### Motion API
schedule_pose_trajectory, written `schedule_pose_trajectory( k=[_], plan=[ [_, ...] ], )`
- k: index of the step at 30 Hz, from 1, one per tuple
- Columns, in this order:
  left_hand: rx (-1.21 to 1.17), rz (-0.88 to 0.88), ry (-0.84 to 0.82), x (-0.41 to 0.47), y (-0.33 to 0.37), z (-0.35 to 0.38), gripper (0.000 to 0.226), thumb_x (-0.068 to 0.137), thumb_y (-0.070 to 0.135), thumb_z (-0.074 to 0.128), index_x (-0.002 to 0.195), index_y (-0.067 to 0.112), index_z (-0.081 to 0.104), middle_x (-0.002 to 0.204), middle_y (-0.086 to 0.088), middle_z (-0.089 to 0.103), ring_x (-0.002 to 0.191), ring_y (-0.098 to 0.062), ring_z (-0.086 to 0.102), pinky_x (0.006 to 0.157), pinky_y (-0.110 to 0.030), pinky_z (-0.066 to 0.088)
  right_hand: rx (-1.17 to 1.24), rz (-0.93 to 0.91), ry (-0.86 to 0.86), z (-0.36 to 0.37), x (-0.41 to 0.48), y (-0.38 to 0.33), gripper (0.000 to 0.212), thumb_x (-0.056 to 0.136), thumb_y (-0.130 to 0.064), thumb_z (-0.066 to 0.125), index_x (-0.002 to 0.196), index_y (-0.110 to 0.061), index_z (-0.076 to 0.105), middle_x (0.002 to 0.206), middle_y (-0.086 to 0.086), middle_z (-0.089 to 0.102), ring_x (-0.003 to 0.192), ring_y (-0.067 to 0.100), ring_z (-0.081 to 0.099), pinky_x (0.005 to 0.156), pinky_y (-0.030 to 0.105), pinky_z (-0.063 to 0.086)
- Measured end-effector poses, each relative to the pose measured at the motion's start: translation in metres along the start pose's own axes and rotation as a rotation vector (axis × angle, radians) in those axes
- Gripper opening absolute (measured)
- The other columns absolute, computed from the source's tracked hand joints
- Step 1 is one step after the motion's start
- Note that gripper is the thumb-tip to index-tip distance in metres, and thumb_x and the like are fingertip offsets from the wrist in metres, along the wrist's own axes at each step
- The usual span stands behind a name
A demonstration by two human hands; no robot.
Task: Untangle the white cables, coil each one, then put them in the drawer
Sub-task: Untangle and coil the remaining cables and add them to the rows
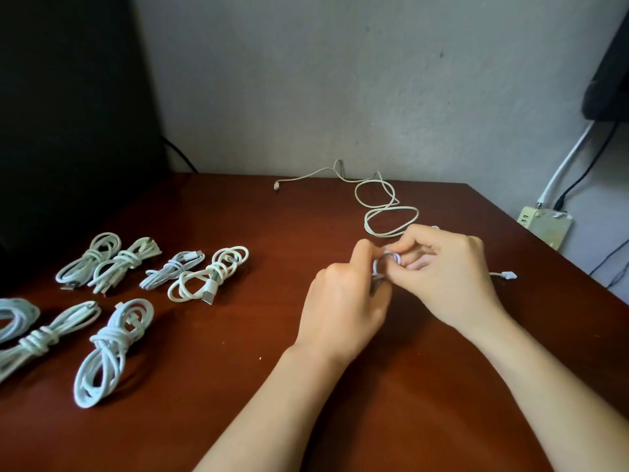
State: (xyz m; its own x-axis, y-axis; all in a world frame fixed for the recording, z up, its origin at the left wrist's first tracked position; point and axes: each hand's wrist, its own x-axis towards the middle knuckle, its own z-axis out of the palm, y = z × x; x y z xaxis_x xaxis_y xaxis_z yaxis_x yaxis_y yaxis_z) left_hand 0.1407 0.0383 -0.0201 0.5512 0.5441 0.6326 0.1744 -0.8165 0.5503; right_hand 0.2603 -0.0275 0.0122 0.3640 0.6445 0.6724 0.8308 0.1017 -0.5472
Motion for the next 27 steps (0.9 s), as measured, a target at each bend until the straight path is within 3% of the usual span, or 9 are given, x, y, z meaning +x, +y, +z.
schedule_pose_trajectory(
  k=[3, 8, 12, 16, 19, 23, 27],
  plan=[
    [0.01, 0.0, 0.071, 0.0, 0.001, -0.001, 0.028, 0.086, 0.034, 0.049, 0.111, 0.021, 0.051, 0.065, -0.002, 0.065, 0.059, -0.028, 0.063, 0.054, -0.041, 0.052, 0.215, 0.091, -0.014, 0.0, 0.001, -0.003, 0.028, 0.071, 0.004, 0.075, 0.069, -0.022, 0.066, 0.062, -0.011, 0.068, 0.056, 0.001, 0.063, 0.056, 0.01, 0.048],
    [-0.11, -0.125, 0.017, 0.001, 0.005, -0.005, 0.031, 0.088, 0.035, 0.063, 0.115, 0.031, 0.047, 0.07, 0.006, 0.063, 0.066, -0.018, 0.063, 0.063, -0.036, 0.053, 0.432, 0.211, -0.059, 0.002, 0.004, -0.004, 0.024, 0.077, 0.004, 0.072, 0.076, -0.02, 0.068, 0.069, 0.002, 0.071, 0.054, 0.011, 0.065, 0.059, 0.018, 0.051],
    [-0.433, -0.374, -0.103, 0.006, 0.008, -0.006, 0.019, 0.09, 0.034, 0.064, 0.107, 0.028, 0.058, 0.075, 0.007, 0.067, 0.061, -0.002, 0.059, 0.063, -0.02, 0.049, 0.506, 0.333, 0.0, 0.0, 0.006, 0.001, 0.016, 0.082, 0.002, 0.069, 0.083, -0.014, 0.069, 0.068, 0.0, 0.071, 0.064, 0.011, 0.068, 0.056, 0.019, 0.053],
    [-0.871, -0.689, -0.211, 0.011, 0.007, -0.013, 0.022, 0.091, 0.018, 0.063, 0.105, 0.001, 0.067, 0.085, -0.01, 0.067, 0.068, -0.013, 0.063, 0.067, -0.022, 0.057, 0.567, 0.423, 0.01, -0.002, 0.006, 0.001, 0.01, 0.083, -0.003, 0.07, 0.089, -0.01, 0.069, 0.074, 0.003, 0.072, 0.065, 0.007, 0.066, 0.055, 0.016, 0.05],
    [-1.115, -0.757, -0.328, 0.011, 0.008, -0.017, 0.022, 0.09, 0.017, 0.062, 0.101, -0.001, 0.069, 0.088, -0.012, 0.069, 0.074, -0.016, 0.067, 0.071, -0.022, 0.058, 0.591, 0.444, -0.015, -0.001, 0.005, -0.002, 0.01, 0.082, -0.004, 0.07, 0.089, -0.011, 0.07, 0.071, 0.002, 0.071, 0.064, 0.008, 0.065, 0.054, 0.017, 0.049],
    [-1.147, -0.774, -0.367, 0.01, 0.008, -0.016, 0.002, 0.084, 0.007, 0.067, 0.083, 0.007, 0.069, 0.073, -0.009, 0.068, 0.061, -0.01, 0.065, 0.063, -0.016, 0.055, 0.615, 0.452, -0.048, 0.001, 0.004, -0.006, 0.012, 0.081, -0.003, 0.07, 0.083, -0.014, 0.069, 0.065, -0.002, 0.069, 0.059, 0.007, 0.063, 0.052, 0.016, 0.047],
    [-1.069, -0.745, -0.354, 0.011, 0.006, -0.017, 0.005, 0.082, 0.003, 0.07, 0.079, 0.005, 0.066, 0.067, -0.008, 0.066, 0.051, -0.008, 0.059, 0.056, -0.015, 0.05, 0.607, 0.453, -0.068, -0.001, 0.004, -0.008, 0.01, 0.081, -0.005, 0.071, 0.084, -0.014, 0.068, 0.068, 0.002, 0.069, 0.058, 0.006, 0.062, 0.052, 0.017, 0.048]
  ],
)
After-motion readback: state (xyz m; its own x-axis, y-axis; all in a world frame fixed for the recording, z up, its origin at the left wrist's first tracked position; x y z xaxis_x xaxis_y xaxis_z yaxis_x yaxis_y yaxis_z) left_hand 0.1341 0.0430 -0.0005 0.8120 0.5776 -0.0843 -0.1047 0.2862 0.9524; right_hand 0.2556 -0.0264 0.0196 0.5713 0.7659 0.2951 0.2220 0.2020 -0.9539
